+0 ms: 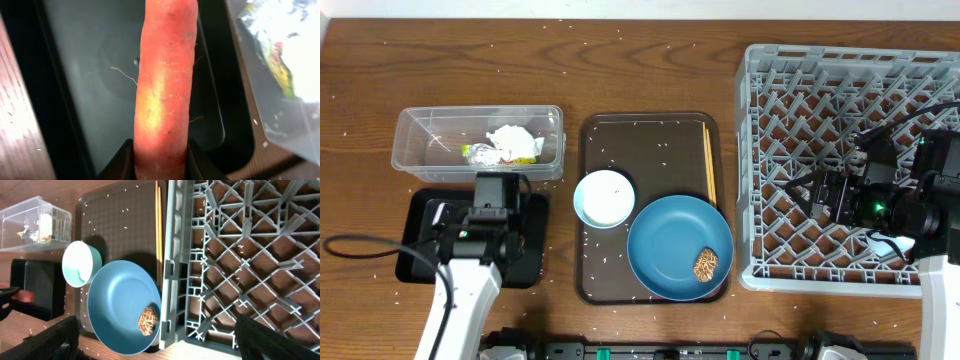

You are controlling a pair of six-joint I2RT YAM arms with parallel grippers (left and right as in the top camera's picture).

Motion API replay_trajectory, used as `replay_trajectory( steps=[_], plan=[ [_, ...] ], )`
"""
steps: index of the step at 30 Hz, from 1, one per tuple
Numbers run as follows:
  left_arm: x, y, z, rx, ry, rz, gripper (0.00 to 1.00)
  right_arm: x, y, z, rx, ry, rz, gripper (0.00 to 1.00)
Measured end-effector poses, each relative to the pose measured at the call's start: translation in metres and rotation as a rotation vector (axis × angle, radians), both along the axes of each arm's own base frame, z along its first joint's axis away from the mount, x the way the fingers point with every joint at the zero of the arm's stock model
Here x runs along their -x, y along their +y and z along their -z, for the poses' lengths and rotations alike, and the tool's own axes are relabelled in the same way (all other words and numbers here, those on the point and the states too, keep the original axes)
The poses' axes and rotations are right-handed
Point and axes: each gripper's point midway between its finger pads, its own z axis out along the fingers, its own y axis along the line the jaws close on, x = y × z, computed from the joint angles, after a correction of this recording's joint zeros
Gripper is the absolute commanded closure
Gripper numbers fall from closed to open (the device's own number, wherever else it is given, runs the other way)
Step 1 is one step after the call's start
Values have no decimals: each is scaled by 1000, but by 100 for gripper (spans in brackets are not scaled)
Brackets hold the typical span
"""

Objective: Sort waste into correct bins and load items into the dishwasher rack
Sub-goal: 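Carry the carrot left and release it onto the black tray, then move the left gripper to the light-blue rice bowl and grasp its rim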

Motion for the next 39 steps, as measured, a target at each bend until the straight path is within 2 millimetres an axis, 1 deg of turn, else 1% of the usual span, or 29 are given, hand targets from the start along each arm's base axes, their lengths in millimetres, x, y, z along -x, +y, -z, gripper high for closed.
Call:
replay_trajectory(
  steps=[3, 5, 6, 7, 8, 10, 11, 12, 13, 17, 20, 22, 23, 26, 29, 30, 32, 34, 36, 39],
  plan=[
    [-1, 0, 11, 7, 32, -25, 94, 1, 0, 1, -1, 6, 0, 6],
    [-1, 0, 16, 9, 50, -35, 91, 2, 0, 1, -2, 10, 0, 5],
    [-1, 0, 18, 9, 57, -34, 83, 2, 0, 1, -2, 11, 0, 5],
    [-1, 0, 18, 8, 62, -27, 67, 2, 0, 1, -2, 10, 0, 5],
    [-1, -1, 18, 7, 65, -15, 59, 2, 0, 1, -2, 10, 0, 5],
    [-1, -2, 18, -3, 78, 40, 40, 2, 0, 1, -2, 10, 0, 5],
    [-2, -3, 17, -5, 82, 71, 32, 2, 0, 1, -2, 9, 0, 4],
    [-2, -4, 16, -5, 85, 101, 27, 1, 0, 1, -2, 7, 0, 4],
    [-3, -6, 15, -5, 84, 129, 25, 1, 0, 1, -1, 6, 0, 4],
    [-9, -16, 3, 14, 50, 255, 23, 1, 0, 0, -1, 4, 0, 4],
    [-18, -25, -14, 23, -7, 347, 23, 1, 0, 0, -1, 4, 0, 4],
    [-27, -34, -26, 23, -59, 444, 23, 1, 0, 0, -1, 4, 0, 4],
    [-35, -42, -32, 18, -94, 515, 23, 1, 0, 0, -1, 3, 0, 4],
    [-57, -76, -51, 0, -198, 777, 23, 0, 0, 0, 0, 0, 0, 4],
    [-66, -116, -60, -37, -256, 1030, 26, 0, 0, 0, 0, -1, 0, 4],
    [-69, -127, -61, -52, -269, 1099, 29, 0, 0, 0, 0, -1, 0, 4],
    [-74, -149, -58, -84, -281, 1235, 35, 0, 0, 0, 0, -1, 0, 4],
    [-80, -164, -49, -118, -267, 1332, 39, 0, 0, 0, 0, -1, 0, 4],
    [-85, -176, -34, -143, -233, 1411, 39, 0, 0, 0, 0, -2, 0, 4],
    [-87, -190, -7, -151, -141, 1515, 39, -1, 0, 0, 1, -4, 0, 4]
  ],
)
